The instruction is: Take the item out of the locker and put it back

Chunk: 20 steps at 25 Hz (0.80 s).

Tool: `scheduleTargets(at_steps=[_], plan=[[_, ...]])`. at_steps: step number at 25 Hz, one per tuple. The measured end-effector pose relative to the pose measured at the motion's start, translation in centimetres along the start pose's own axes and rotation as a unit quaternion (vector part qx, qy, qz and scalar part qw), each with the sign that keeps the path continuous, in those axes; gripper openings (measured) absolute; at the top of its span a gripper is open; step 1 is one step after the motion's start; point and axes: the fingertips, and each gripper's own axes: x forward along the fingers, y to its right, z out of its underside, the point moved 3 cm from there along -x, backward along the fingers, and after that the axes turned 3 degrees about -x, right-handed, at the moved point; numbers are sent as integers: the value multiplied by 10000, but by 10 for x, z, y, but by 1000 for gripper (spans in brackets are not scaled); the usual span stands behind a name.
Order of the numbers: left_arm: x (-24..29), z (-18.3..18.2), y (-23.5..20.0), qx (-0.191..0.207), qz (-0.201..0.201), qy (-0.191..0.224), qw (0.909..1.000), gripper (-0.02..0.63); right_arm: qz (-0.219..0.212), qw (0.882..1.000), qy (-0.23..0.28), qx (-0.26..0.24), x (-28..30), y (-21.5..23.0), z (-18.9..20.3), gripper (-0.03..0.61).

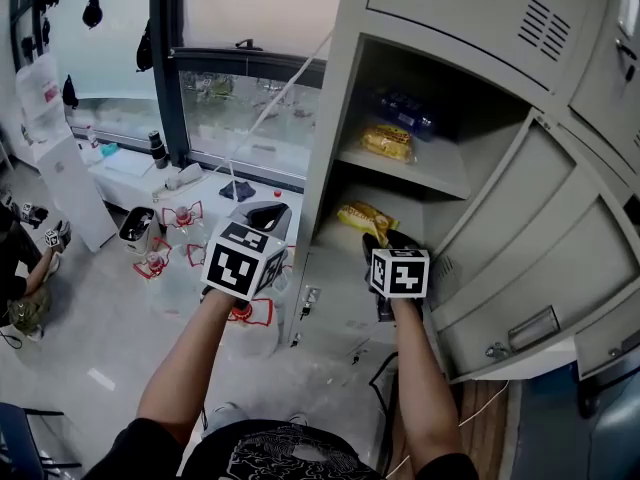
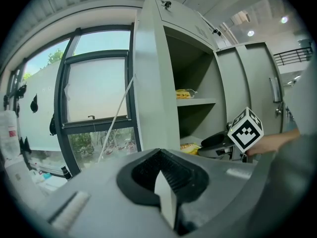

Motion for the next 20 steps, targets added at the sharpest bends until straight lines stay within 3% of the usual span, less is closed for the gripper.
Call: scheduleTargets(at_steps=[12, 20], plan=[[-14, 14, 7, -115, -286, -115, 9995, 0, -182, 9970, -487, -582, 9, 2, -1, 204], [-17, 17, 8, -182, -357, -131, 9991, 0, 44, 9936, -767, -834, 12, 7, 1, 98]])
